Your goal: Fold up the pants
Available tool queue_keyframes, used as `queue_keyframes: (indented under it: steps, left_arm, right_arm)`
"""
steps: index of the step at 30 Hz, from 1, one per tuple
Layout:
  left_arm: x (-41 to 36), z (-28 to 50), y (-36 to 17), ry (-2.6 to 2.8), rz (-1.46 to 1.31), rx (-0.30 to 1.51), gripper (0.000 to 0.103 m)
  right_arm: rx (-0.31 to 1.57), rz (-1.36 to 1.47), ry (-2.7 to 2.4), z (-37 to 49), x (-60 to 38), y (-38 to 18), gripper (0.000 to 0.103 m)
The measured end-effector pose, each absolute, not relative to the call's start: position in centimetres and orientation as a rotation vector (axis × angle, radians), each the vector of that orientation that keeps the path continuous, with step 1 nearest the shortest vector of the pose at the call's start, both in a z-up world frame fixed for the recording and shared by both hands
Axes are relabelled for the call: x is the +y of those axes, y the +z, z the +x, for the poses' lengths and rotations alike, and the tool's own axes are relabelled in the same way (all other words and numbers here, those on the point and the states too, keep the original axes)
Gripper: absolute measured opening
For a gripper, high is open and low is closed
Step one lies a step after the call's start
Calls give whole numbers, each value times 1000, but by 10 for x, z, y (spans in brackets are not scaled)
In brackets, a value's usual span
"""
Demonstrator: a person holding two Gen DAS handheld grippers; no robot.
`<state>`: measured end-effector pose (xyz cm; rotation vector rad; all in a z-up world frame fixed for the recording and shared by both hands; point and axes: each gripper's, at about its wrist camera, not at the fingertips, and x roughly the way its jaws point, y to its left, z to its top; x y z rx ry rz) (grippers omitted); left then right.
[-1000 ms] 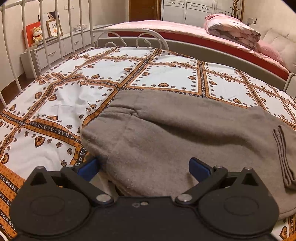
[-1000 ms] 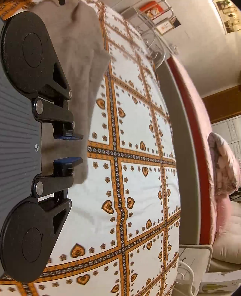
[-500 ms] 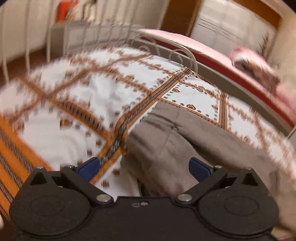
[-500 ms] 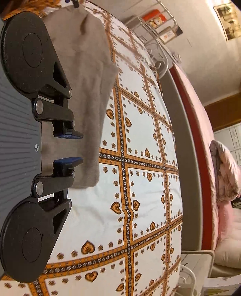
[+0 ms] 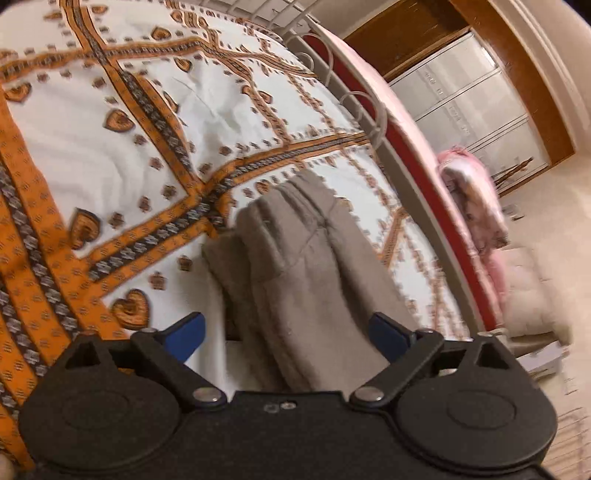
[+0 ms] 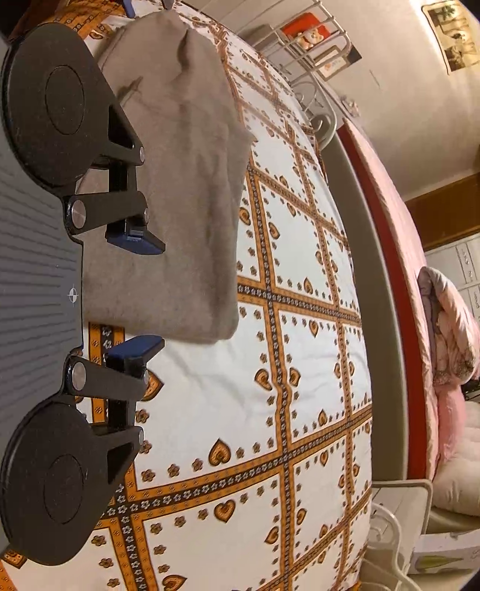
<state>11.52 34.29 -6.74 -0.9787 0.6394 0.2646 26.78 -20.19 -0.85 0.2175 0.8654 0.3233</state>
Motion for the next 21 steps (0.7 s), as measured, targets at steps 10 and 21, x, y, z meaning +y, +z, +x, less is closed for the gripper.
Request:
queue_keyframes:
  steps: [10,21]
  left_arm:
    - [341,135,-78,229,-926,677,76]
    - [369,153,-108,88,-1012,533,71]
  right_arm:
    - [872,214,325,268,-203,-11,49]
    - [887,215,298,269,-212,-17,49]
